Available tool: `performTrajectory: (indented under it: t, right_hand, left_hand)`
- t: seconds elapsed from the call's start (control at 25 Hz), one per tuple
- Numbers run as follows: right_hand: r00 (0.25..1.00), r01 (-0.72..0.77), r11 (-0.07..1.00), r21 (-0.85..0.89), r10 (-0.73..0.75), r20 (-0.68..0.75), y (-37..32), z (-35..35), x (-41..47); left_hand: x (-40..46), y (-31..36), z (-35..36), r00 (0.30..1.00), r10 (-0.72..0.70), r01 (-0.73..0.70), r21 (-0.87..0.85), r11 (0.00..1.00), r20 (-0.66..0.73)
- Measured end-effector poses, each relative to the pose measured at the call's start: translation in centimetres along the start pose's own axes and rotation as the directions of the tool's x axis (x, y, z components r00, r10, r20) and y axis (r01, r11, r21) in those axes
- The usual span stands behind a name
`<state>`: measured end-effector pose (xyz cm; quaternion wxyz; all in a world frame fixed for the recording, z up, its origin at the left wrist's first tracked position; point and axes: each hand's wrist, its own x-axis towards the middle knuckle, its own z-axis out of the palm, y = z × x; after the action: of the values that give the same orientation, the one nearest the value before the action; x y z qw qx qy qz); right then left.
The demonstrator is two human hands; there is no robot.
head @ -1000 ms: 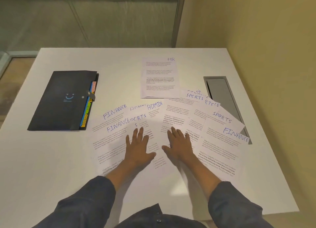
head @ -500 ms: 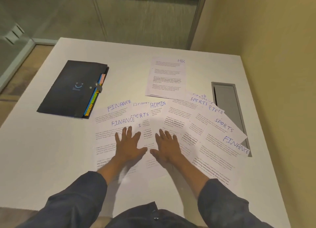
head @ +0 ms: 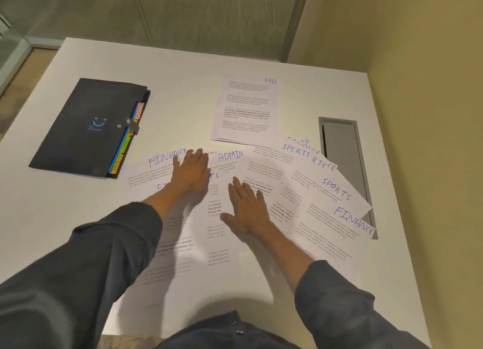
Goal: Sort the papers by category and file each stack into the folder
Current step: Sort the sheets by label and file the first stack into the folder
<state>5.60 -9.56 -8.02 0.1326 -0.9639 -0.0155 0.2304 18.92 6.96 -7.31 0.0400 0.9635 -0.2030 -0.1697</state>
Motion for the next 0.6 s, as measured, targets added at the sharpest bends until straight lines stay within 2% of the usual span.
performTrajectory:
  t: [0.12,0.24,0.36,0.52,0.6]
  right_hand:
    - [1.000,-0.027,1.000,-0.015,0.027,-0.013,0.6,-0.5,1.1]
    - [0.999,-0.054,0.999,0.004,0.054,-0.001,1.2,-1.0,2.0]
    - [0.995,-0.093,0.995,-0.023,0.094,0.031,1.2,-1.1,1.9]
    - [0.988,-0.101,0.991,-0.091,0.089,-0.127,-0.1,-1.7,2.3]
    - [0.992,-0.050,0.997,-0.063,0.042,-0.120,-0.6,-2.5,3.6]
  left_hand:
    - [1.5,0.0,-0.2,0.996,0.059,-0.061,0.024,0.998,0.071]
    - [2.0,-0.2,0.1,0.983,0.054,-0.060,0.028,0.998,0.178]
    - [2.0,-0.8,0.4,0.981,0.037,-0.044,0.033,0.998,0.189]
    - [1.9,-0.8,0.6,0.980,0.015,-0.018,0.016,1.000,0.197]
    - [1.9,-0.4,0.9,0.977,0.000,-0.003,0.014,1.000,0.213]
